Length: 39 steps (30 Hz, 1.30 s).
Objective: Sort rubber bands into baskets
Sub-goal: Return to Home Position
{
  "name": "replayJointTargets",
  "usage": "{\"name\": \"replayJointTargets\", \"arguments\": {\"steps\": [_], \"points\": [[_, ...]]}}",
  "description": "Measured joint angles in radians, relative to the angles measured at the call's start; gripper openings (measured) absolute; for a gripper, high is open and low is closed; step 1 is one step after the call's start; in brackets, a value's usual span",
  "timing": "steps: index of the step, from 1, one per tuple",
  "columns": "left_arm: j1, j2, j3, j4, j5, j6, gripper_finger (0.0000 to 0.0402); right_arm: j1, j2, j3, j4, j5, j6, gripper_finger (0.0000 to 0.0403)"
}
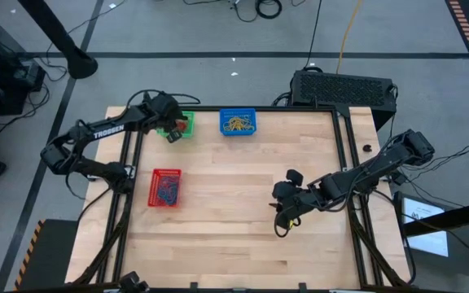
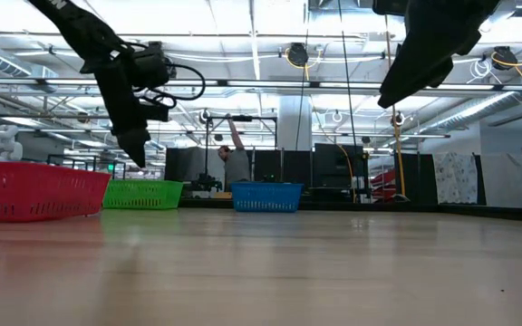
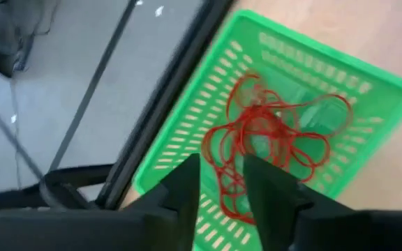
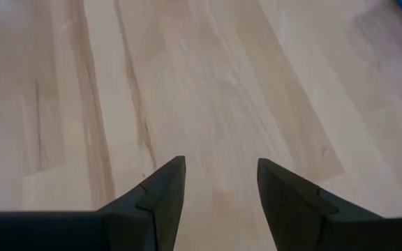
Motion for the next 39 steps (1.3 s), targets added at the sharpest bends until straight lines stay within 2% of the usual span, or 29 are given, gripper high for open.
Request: {"name": "replayJointTargets", "arguments": {"steps": [6,9,11,18,21,23,26,31,35,39], "points": [[0.001,-0.008,0.051,-0.066,-0.025,-0.069,0.0178,0.000,0.000,0.000,-0.004,0.000,0.040,0.0171],[-0.010,-0.041,0.081,-0.146,0.067,-0.071,0.0191,0.000,0.000,0.000,-0.004,-0.005,0.090,0.0171],[-0.015,-0.077,0.090,-0.177,0.177,-0.102,0.0193,0.000,0.000,0.000,-0.004,-0.006,0.114,0.0171],[-0.064,-0.237,0.092,-0.111,0.735,-0.209,0.0194,-0.034,-0.001,0.000,0.024,0.001,0.112,0.0171],[-0.107,-0.300,0.083,-0.005,0.909,-0.258,0.0194,-0.071,-0.043,-0.002,0.026,0.023,0.048,0.0170],[-0.147,-0.347,0.055,0.089,0.965,-0.312,0.0194,-0.104,-0.092,-0.002,0.030,0.022,-0.017,0.0165],[-0.223,-0.419,-0.008,0.219,0.970,-0.383,0.0194,-0.150,-0.186,-0.002,0.028,0.022,-0.105,0.0154],[-0.327,-0.557,-0.144,0.318,0.938,-0.457,0.0194,-0.179,-0.356,-0.011,0.026,0.044,-0.214,0.0133],[-0.403,-0.649,-0.306,0.472,0.797,-0.544,0.0194,-0.179,-0.480,-0.080,0.027,0.082,-0.257,0.0120],[-0.452,-0.697,-0.473,0.683,0.653,-0.598,0.0194,-0.182,-0.602,-0.220,0.104,0.083,-0.289,0.0107]]}}
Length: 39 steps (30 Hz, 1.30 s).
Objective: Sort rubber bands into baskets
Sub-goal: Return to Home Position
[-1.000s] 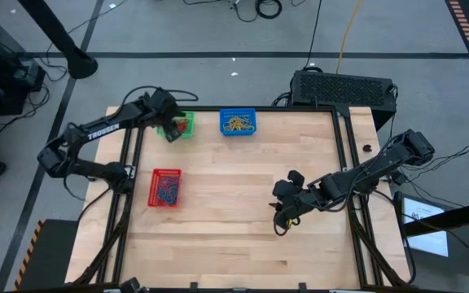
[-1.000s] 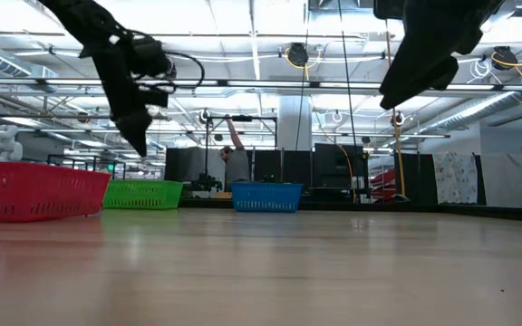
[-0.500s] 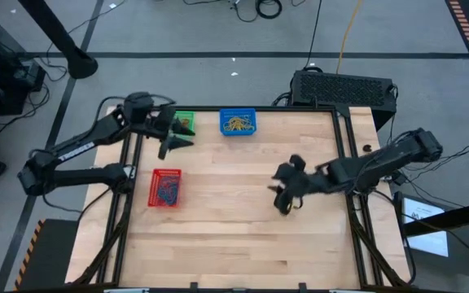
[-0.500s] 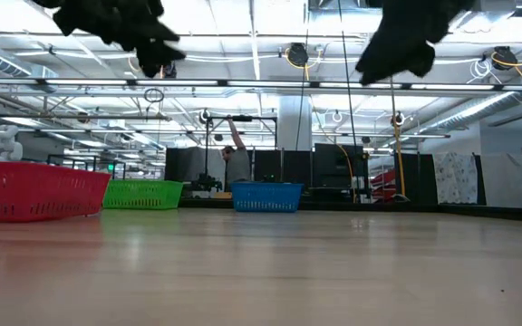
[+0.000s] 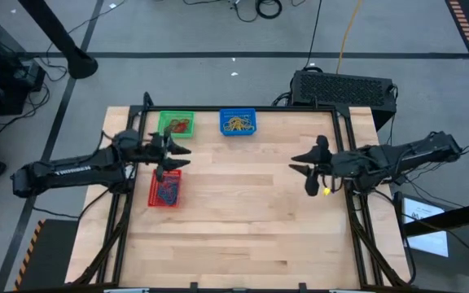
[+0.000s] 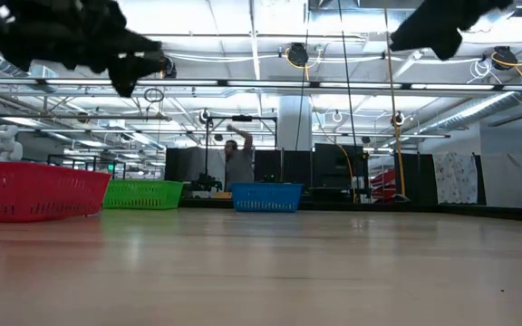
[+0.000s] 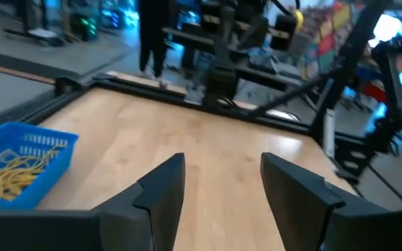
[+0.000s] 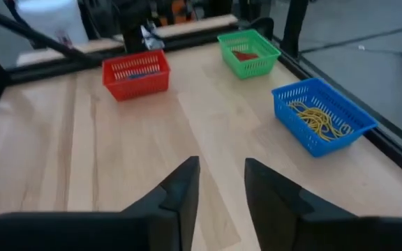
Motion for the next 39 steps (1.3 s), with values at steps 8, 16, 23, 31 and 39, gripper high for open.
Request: {"name": "replayJointTargets", "arguments": {"steps": [8,16,23,31,39], "points": [[-0.016,-0.007,-0.162,0.222,-0.115,-0.020,0.0194,-0.017,-0.190,-0.322,0.324,-0.013,-0.048,0.0066],[-0.015,-0.007,-0.205,0.241,-0.165,0.055,0.0194,-0.017,-0.298,-0.569,0.546,-0.014,-0.061,0.0019],[-0.015,-0.007,-0.205,0.258,-0.236,0.121,0.0194,-0.016,-0.374,-0.682,0.563,-0.015,0.023,0.0002],[-0.014,-0.007,-0.205,0.309,-0.219,0.139,0.0194,-0.016,-0.415,-0.736,0.615,-0.137,-0.001,0.0000],[-0.016,-0.007,-0.205,0.410,-0.114,0.087,0.0194,-0.016,-0.465,-0.736,0.556,-0.199,-0.106,0.0000]]}}
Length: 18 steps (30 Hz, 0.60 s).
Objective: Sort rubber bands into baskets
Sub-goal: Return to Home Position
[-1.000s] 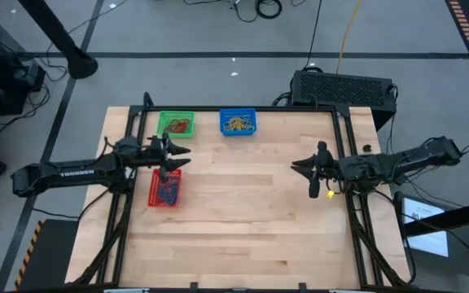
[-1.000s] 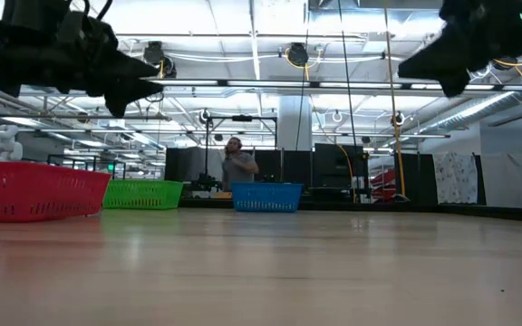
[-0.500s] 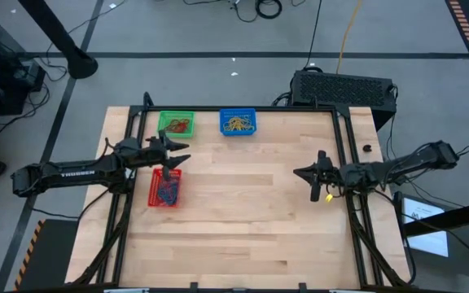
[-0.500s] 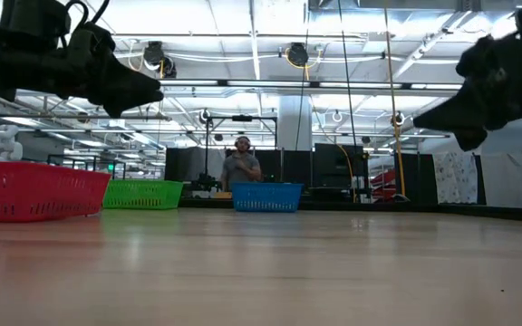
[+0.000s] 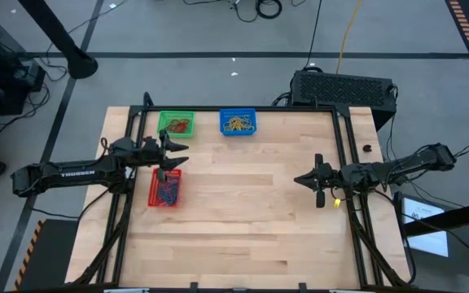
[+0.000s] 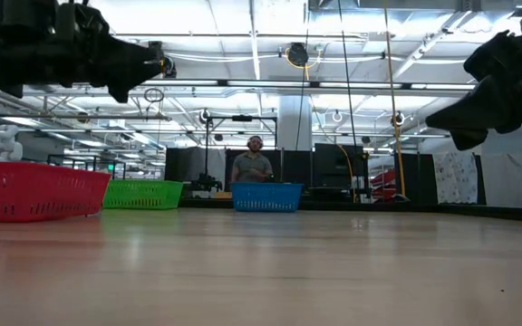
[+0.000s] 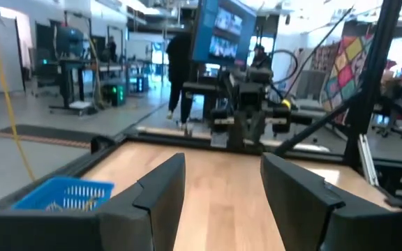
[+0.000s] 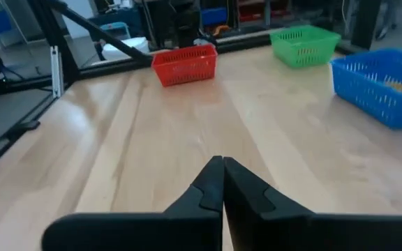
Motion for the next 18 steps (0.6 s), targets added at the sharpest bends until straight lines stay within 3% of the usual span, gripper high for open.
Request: {"name": "replayJointTargets", "arguments": {"steps": [5,11,14,18], "points": [[0.000,0.000,0.000,0.032,-0.031,0.001,0.0194,0.000,-0.067,0.000,-0.005,0.002,-0.084,0.0000],[0.000,0.000,0.000,0.060,-0.180,-0.042,0.0194,0.000,-0.149,0.002,-0.055,0.010,-0.166,0.0000],[0.001,0.000,0.000,0.022,-0.278,-0.029,0.0194,0.000,-0.176,0.002,-0.055,0.011,-0.255,0.0000],[0.001,0.000,0.000,-0.046,-0.294,0.033,0.0194,0.000,-0.179,0.002,-0.056,0.007,-0.289,0.0000]]}}
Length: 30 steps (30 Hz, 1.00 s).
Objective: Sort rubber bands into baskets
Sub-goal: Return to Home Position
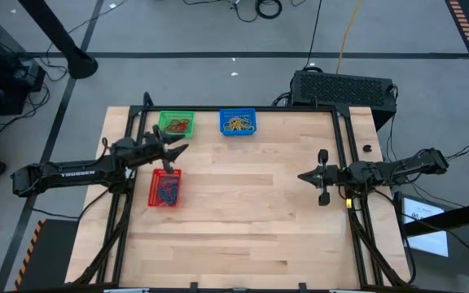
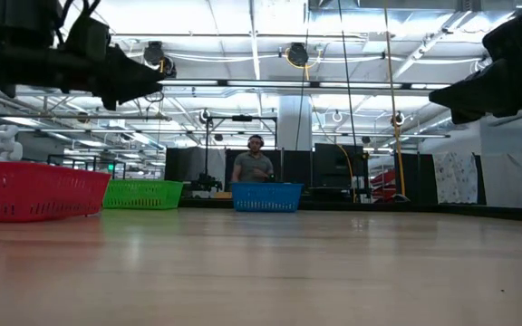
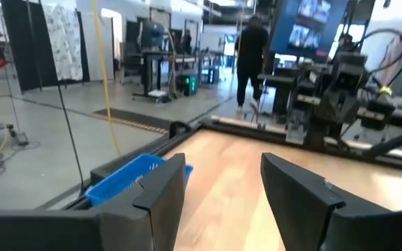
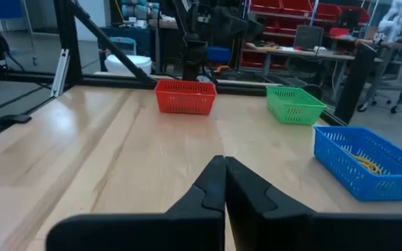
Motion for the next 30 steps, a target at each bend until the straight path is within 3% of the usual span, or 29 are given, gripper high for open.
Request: {"name": "replayJointTargets", "arguments": {"steps": [30], "points": [[0.000,0.000,0.000,-0.063,0.002,-0.006,0.0194,0.000,0.001,0.000,-0.002,-0.002,0.035,0.0000]]}}
